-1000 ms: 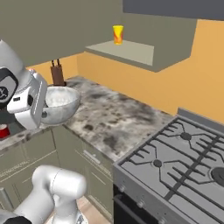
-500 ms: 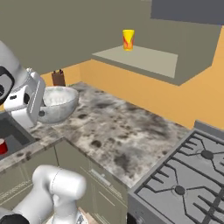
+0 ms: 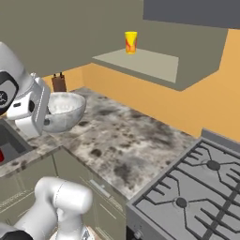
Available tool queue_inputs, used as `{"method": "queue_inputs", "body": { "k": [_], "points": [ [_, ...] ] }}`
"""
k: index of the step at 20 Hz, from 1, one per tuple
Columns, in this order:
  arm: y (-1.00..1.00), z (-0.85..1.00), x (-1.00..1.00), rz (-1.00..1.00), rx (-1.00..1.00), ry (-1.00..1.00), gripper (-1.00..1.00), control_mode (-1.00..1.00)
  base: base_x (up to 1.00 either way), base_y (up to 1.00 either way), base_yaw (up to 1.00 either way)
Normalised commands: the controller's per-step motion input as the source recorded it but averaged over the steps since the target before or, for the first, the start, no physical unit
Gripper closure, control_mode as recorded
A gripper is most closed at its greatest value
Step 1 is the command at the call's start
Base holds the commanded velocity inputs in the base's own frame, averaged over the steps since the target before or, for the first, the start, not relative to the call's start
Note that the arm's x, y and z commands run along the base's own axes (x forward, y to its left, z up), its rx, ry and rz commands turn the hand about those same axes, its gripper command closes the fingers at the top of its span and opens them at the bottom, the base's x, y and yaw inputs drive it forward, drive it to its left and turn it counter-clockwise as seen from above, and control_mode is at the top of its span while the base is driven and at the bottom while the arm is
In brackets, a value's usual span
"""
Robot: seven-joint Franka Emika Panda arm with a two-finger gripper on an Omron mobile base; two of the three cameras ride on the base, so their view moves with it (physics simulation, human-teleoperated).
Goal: Pick the mug and place it in the sink. Pick the bowl and place it in the open cabinet and then close the cabinet.
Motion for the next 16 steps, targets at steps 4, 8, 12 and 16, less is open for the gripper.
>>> {"method": "queue_inputs", "body": {
  "k": [4,8,12,16],
  "points": [
    [0.00,0.00,0.00,0.00,0.00,0.00,1.00,1.00,0.13,-0.75,-0.14],
    [0.00,0.00,0.00,0.00,0.00,0.00,1.00,1.00,0.00,-0.76,-0.34],
    [0.00,0.00,0.00,0.00,0.00,0.00,1.00,1.00,0.00,-0.61,-0.44],
    [0.00,0.00,0.00,0.00,0.00,0.00,1.00,1.00,0.00,-0.69,-0.43]
  ]
}}
